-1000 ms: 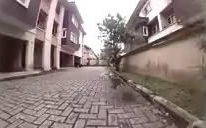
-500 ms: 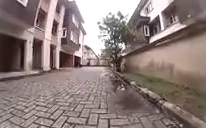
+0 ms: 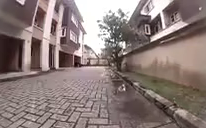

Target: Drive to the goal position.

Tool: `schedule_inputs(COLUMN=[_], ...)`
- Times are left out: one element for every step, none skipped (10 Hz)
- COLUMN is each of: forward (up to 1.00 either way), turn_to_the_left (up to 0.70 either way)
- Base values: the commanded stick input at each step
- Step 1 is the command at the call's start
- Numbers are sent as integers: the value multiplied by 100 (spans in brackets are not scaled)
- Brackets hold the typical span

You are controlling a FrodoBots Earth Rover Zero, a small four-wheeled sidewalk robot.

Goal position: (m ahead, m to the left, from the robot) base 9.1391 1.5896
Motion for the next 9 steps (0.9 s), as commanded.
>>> schedule_inputs(forward=[50,50,50,50,50,50,50,50,50], turn_to_the_left=[0,0,0,0,0,0,0,0,0])
